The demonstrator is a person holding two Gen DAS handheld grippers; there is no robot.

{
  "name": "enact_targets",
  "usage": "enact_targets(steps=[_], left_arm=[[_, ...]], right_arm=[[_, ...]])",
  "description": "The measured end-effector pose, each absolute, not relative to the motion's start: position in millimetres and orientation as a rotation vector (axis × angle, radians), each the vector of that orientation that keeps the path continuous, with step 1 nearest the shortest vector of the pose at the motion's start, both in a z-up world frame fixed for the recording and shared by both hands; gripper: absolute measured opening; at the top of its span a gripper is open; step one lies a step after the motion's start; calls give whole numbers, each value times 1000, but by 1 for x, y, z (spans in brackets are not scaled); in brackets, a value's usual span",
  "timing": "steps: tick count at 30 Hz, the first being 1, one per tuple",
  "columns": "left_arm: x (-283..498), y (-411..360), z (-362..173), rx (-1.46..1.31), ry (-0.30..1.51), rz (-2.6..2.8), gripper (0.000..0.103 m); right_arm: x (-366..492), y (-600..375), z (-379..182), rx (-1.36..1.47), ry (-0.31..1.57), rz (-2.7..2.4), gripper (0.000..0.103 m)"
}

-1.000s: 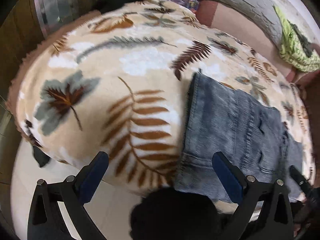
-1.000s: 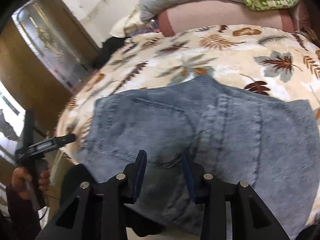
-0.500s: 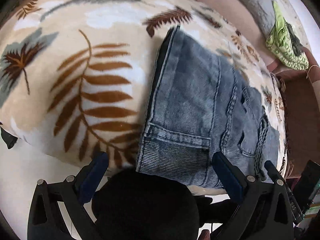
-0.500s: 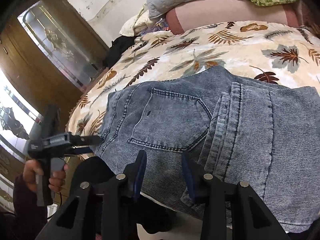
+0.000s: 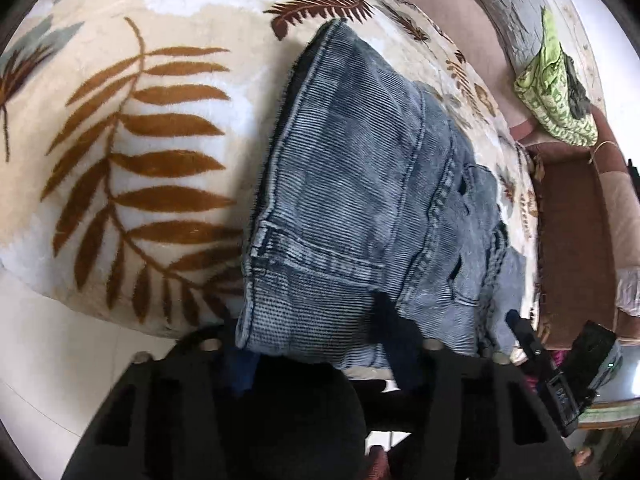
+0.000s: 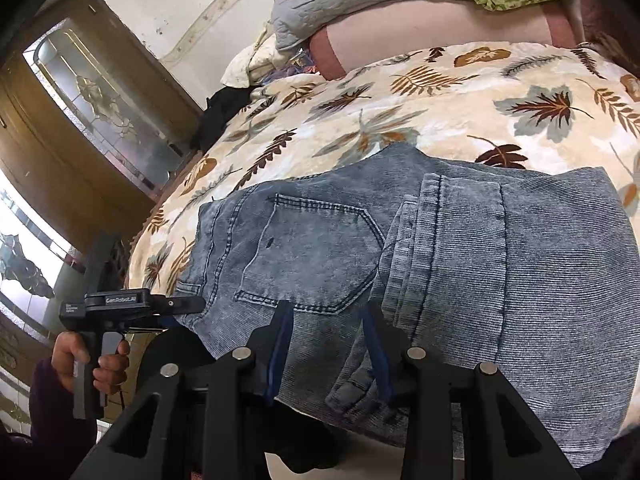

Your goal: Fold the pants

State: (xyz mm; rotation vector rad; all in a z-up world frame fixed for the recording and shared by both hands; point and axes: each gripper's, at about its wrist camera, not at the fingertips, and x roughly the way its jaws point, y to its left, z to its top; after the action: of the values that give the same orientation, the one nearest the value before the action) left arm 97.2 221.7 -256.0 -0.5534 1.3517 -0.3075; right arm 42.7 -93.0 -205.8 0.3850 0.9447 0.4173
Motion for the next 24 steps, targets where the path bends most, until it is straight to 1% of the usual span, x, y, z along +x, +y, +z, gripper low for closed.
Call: enact_targets(steps=[1, 6, 13, 16, 20, 22, 24], left_arm=[[97, 218, -253, -541, 1344, -320, 42], [98, 215, -245, -552, 1309, -328, 30], [93, 205, -219, -510, 1225, -342, 23], [92, 200, -213, -473, 1205, -339, 23], [95, 204, -224, -472, 1247, -295, 24], [96, 209, -233, -475, 1289, -240, 37], [97, 212, -241, -487, 1316, -207, 44]], right_arm=[[43, -93, -206, 383, 943, 417, 40], [42, -96, -207, 389, 942, 414, 40], [41, -98, -209, 397, 949, 412, 40], [44, -91, -207, 386, 952, 432, 40], [55, -74, -207, 345, 949, 479, 40], [65, -66, -210, 344, 965, 489, 40], [75, -60, -214, 345, 982, 493, 39]])
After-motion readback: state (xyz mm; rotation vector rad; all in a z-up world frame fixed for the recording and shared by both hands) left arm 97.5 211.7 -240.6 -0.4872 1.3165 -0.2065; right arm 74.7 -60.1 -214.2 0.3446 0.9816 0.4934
